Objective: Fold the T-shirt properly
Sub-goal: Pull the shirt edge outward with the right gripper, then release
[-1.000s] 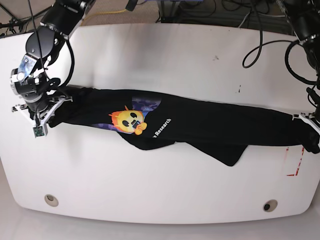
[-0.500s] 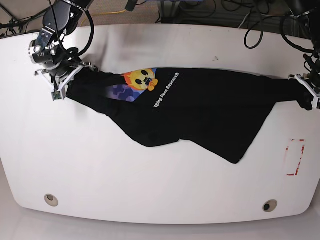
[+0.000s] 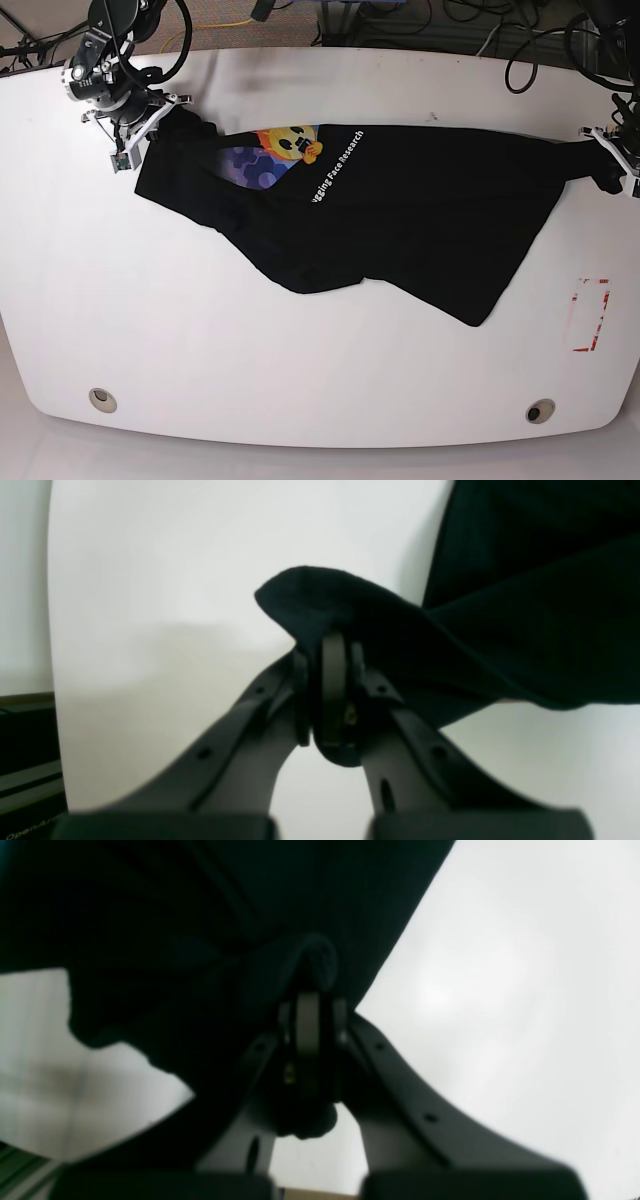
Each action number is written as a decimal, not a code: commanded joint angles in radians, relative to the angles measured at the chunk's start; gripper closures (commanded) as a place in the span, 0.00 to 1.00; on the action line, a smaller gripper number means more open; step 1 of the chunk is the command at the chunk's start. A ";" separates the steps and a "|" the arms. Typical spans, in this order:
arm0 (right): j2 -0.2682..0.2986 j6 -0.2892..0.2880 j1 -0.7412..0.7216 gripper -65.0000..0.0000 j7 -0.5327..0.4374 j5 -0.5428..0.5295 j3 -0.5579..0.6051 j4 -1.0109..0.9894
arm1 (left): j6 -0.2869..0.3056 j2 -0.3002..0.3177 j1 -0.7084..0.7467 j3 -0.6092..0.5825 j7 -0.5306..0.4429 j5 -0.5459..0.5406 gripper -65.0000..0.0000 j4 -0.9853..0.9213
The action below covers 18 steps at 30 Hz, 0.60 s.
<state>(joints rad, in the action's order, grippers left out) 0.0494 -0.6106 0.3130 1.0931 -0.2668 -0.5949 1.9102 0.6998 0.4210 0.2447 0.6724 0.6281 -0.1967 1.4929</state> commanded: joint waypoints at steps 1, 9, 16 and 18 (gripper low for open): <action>0.010 -0.004 0.008 1.00 -0.017 -0.009 -0.003 0.016 | -0.002 0.022 0.006 0.005 -0.020 -0.010 1.00 0.010; 0.013 -0.075 0.050 1.00 -0.017 -0.009 -0.003 0.015 | -0.002 0.029 0.015 0.005 -0.021 0.075 0.76 0.007; 0.007 -0.088 0.067 1.00 -0.017 -0.010 -0.003 0.015 | -0.002 0.036 0.000 -0.058 -0.020 0.070 0.60 0.012; 0.007 -0.088 0.077 1.00 -0.014 -0.010 -0.003 0.018 | -0.002 0.036 -0.005 -0.075 -0.020 0.070 0.46 0.015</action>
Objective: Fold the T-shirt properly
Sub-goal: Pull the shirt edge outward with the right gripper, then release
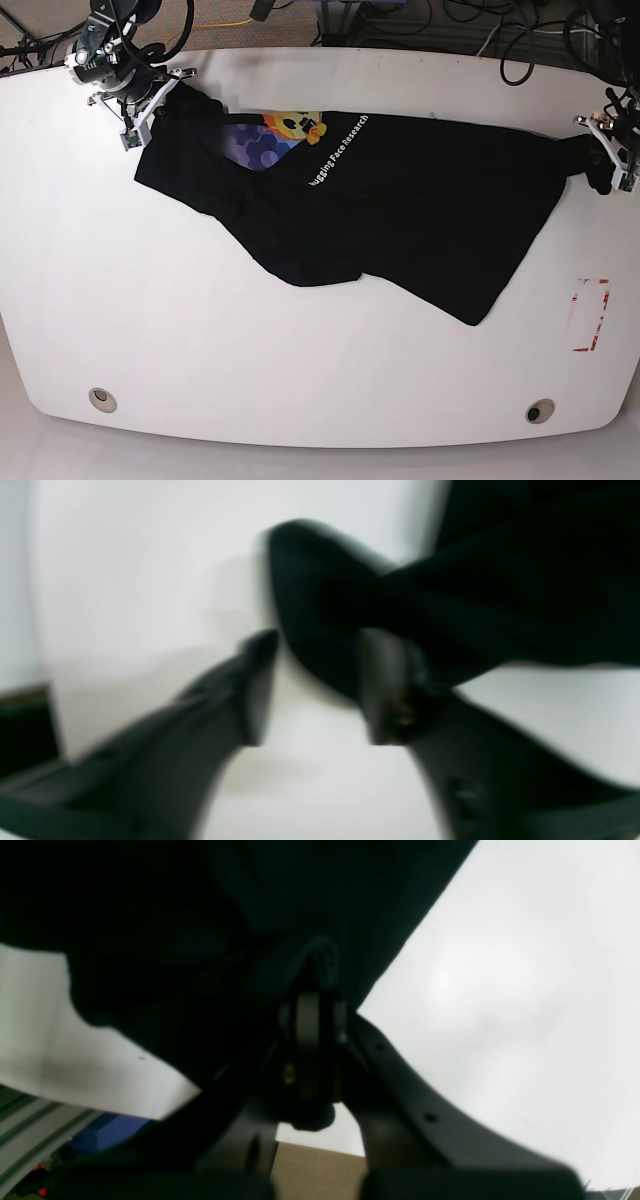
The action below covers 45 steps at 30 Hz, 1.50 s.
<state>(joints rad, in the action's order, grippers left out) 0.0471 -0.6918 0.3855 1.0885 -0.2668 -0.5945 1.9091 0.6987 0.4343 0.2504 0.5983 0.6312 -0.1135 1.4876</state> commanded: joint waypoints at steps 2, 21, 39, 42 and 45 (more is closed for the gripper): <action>0.009 -0.006 0.019 1.00 -0.009 -0.010 -0.003 0.023 | -0.001 0.022 -0.012 -0.001 -0.023 -0.013 0.35 0.020; 0.001 -0.006 -0.044 0.51 -0.005 -0.010 -0.005 0.023 | -0.001 0.024 -0.090 -0.018 -0.023 -0.008 0.37 0.014; -0.072 -0.006 -0.329 0.27 0.262 -0.213 -0.420 -0.158 | -0.001 0.016 -0.098 -0.019 -0.023 -0.010 0.37 0.021; -0.033 -0.006 -0.328 0.27 0.302 -0.338 -0.447 -0.225 | -0.001 0.016 -0.098 -0.015 -0.023 -0.010 0.37 0.038; 0.009 -0.006 -0.331 0.27 0.308 -0.435 -0.463 -0.306 | -0.001 0.016 -0.098 -0.015 -0.023 -0.008 0.37 0.048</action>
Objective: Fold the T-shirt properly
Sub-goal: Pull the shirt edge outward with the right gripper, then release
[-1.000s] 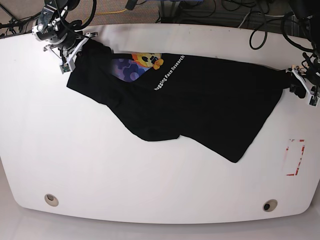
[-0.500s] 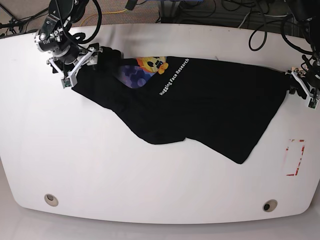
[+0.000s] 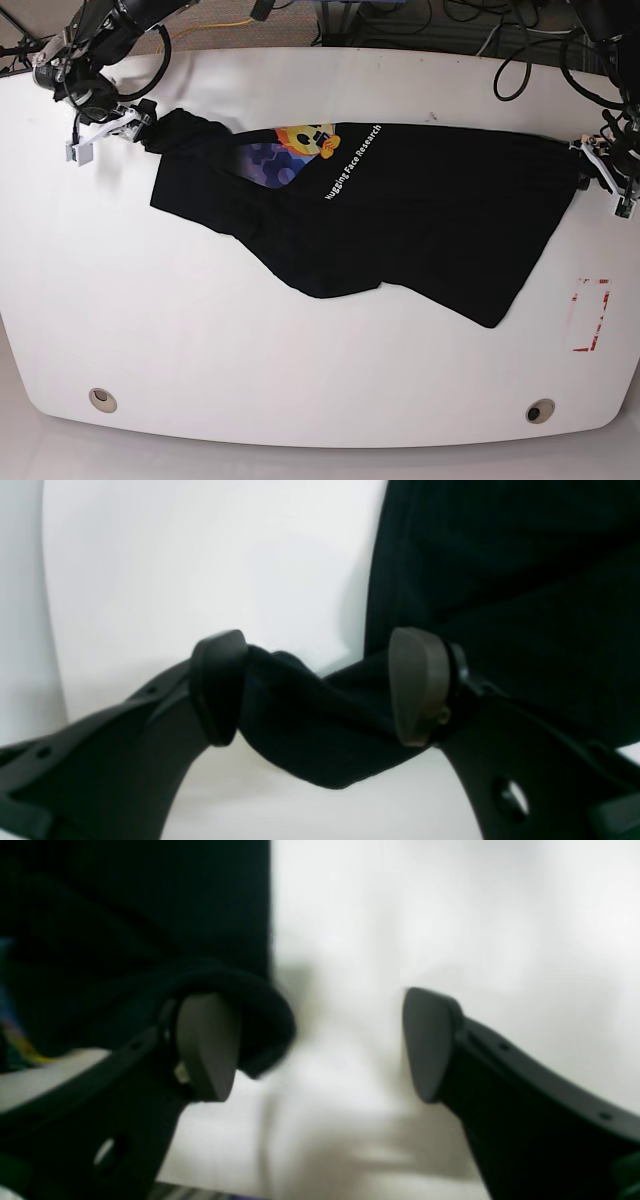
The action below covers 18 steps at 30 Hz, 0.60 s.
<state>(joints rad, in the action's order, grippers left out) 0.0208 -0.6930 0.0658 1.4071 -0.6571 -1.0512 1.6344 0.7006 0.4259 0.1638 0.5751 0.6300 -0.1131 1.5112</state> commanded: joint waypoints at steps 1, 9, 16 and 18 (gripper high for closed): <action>0.044 -0.005 -0.013 0.27 -0.011 -0.065 -0.007 -0.056 | -0.002 0.023 -0.011 0.007 -0.022 -0.009 0.37 0.024; 0.123 -0.005 -0.060 0.27 -0.045 -0.160 -0.002 -0.256 | -0.002 0.020 -0.013 0.003 -0.022 -0.009 0.37 0.024; 0.149 -0.005 -0.128 0.27 -0.085 -0.092 0.025 -0.280 | -0.002 -0.003 -0.034 0.003 -0.020 -0.007 0.37 0.019; 0.170 -0.005 -0.128 0.27 -0.087 -0.086 0.022 -0.280 | -0.002 -0.003 -0.037 0.003 -0.020 -0.007 0.37 0.019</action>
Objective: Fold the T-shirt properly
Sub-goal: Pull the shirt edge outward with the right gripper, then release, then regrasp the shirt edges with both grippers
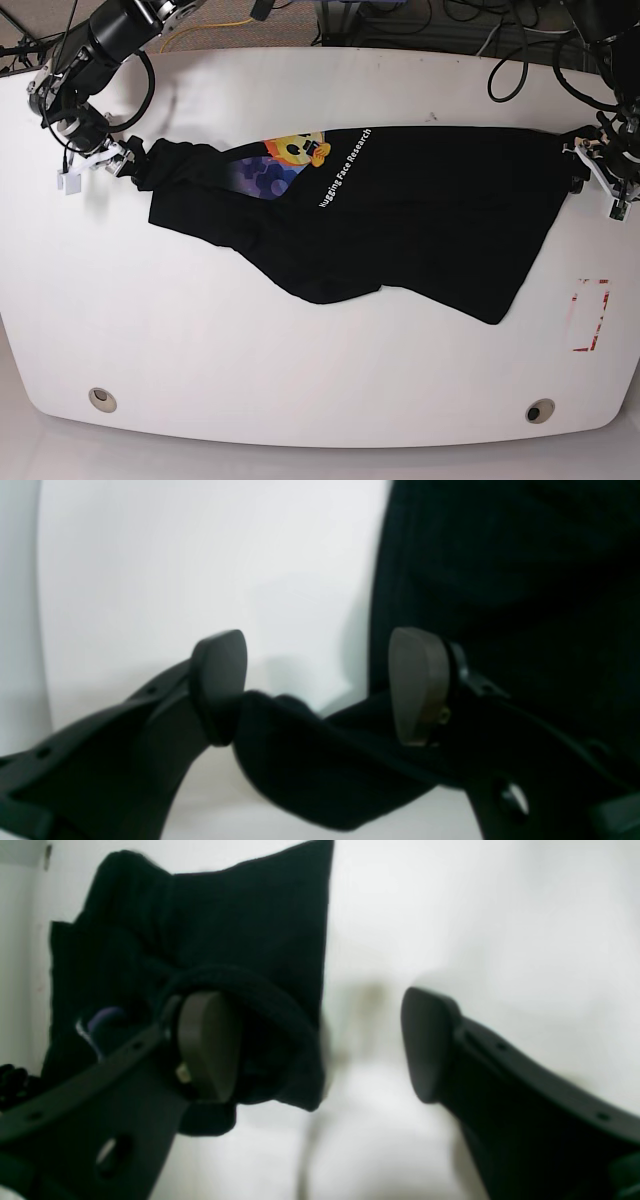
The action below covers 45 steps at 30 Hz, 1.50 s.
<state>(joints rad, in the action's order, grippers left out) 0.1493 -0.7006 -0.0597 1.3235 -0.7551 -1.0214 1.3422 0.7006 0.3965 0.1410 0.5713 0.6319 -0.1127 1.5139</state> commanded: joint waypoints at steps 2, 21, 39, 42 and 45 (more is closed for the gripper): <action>0.082 0.002 0.007 0.27 0.014 0.009 0.002 0.012 | -0.002 0.026 -0.016 0.006 -0.022 -0.006 0.37 0.015; 0.221 0.002 0.284 0.27 0.073 -0.384 0.237 0.015 | -0.002 0.025 -0.017 -0.017 -0.020 -0.006 0.37 0.017; 0.347 0.002 0.261 0.27 0.060 -0.415 0.180 -0.027 | -0.002 0.025 -0.017 -0.017 -0.020 -0.006 0.37 0.017; 0.352 0.002 0.183 0.27 0.020 -0.415 0.229 -0.131 | -0.002 0.023 -0.017 -0.017 -0.020 -0.006 0.37 0.018; 0.352 0.002 0.122 0.27 -0.020 -0.415 0.270 -0.211 | -0.002 0.023 -0.017 -0.017 -0.020 -0.006 0.37 0.020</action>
<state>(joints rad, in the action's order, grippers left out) 0.4736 -0.6960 0.0868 1.3399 -1.1408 -0.7601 1.1542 0.7002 0.3992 0.1337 0.5488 0.6319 -0.1104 1.5139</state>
